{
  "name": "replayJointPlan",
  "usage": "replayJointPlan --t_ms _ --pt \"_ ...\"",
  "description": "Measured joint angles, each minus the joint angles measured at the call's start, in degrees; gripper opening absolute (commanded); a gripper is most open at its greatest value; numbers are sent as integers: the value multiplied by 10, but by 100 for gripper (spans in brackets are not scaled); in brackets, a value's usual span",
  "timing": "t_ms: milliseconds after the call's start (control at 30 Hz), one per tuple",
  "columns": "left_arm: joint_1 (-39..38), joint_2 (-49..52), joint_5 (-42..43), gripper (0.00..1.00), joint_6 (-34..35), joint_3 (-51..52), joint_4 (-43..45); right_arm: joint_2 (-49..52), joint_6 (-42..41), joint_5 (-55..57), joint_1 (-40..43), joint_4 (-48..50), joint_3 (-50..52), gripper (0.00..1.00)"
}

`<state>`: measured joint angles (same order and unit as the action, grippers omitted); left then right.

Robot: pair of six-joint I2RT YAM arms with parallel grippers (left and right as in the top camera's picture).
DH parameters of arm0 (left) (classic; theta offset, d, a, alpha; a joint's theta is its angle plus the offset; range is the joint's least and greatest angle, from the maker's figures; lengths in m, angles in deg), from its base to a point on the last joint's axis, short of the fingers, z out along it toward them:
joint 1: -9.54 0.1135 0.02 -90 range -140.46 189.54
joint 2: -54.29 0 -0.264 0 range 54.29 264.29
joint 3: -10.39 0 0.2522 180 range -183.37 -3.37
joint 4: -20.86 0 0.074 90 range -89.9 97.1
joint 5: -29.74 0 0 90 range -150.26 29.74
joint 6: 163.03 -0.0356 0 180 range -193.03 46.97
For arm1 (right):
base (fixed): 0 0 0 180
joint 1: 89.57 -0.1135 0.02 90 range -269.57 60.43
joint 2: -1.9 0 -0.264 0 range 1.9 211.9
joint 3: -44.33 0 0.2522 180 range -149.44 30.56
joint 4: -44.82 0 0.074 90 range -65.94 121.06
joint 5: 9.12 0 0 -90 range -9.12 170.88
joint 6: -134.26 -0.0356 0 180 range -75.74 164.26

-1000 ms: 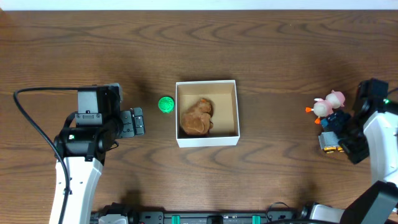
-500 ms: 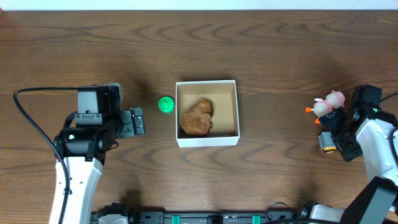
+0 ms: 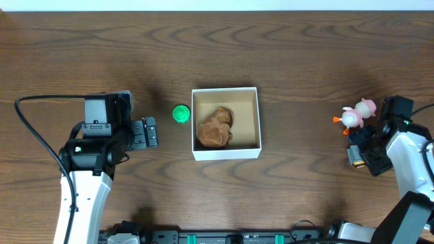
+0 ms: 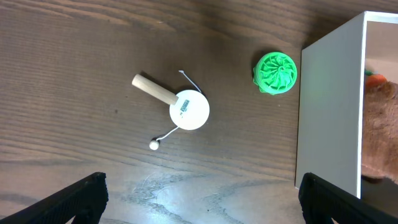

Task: Pack container
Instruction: 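Move the right gripper to the yellow toy dump truck and grasp it, then carry the dump truck into the box beside the bear and release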

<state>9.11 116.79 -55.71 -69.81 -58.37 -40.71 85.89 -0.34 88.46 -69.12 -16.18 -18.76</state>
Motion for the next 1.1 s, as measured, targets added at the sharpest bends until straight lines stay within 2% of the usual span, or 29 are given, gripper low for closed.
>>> replayJointPlan --t_ms 300,500,833,1000,1100 --pt "0 0 0 98 0 0 0 0 0 0 0 0 0 47" --pt "0 0 0 98 0 0 0 0 0 0 0 0 0 42" --pt "0 0 0 98 0 0 0 0 50 -5 -6 -3 -2 42" --pt "0 0 0 98 0 0 0 -4 104 -16 -54 -41 -41 42" --pt "0 0 0 98 0 0 0 -21 144 -17 -114 -66 -106 42"
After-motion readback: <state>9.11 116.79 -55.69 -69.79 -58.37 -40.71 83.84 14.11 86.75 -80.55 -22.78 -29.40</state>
